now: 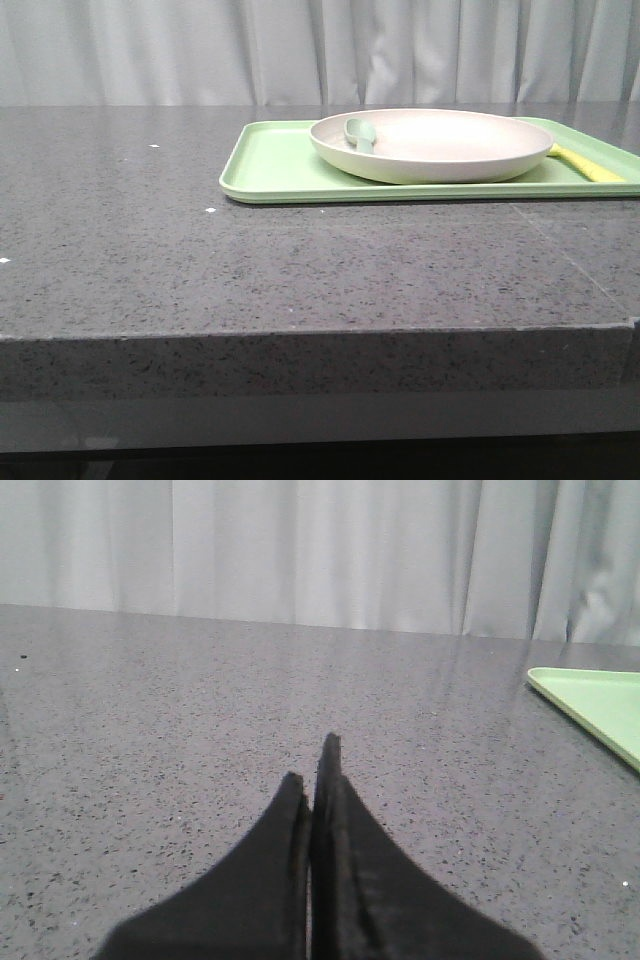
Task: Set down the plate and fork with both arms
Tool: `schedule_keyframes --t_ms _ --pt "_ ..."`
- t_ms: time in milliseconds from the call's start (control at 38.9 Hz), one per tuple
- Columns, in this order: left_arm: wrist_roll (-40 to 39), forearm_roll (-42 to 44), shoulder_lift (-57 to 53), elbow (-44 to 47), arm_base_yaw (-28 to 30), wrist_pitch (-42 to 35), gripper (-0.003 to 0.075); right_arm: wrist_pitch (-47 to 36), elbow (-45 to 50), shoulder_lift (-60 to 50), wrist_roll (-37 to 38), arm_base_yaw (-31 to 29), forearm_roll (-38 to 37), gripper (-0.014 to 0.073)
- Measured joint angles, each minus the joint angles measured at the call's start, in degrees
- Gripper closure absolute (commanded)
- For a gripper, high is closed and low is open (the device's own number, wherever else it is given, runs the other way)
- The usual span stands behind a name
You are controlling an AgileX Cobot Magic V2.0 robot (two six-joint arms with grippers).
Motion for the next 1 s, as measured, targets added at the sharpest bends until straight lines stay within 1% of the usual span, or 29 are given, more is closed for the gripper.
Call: schedule_keyframes --t_ms 386,566,1003 --pt "0.0 0.0 0.0 0.0 0.0 -0.1 0.0739 0.0 0.0 0.0 0.3 0.0 -0.1 0.0661" --pt "0.0 0.0 0.0 0.0 0.0 -0.1 0.0739 0.0 0.0 0.0 0.3 -1.6 -0.1 0.0661" --pt "0.0 0.0 0.0 0.0 0.0 -0.1 0.0739 0.0 0.0 0.0 0.3 -3.2 -0.2 0.0661"
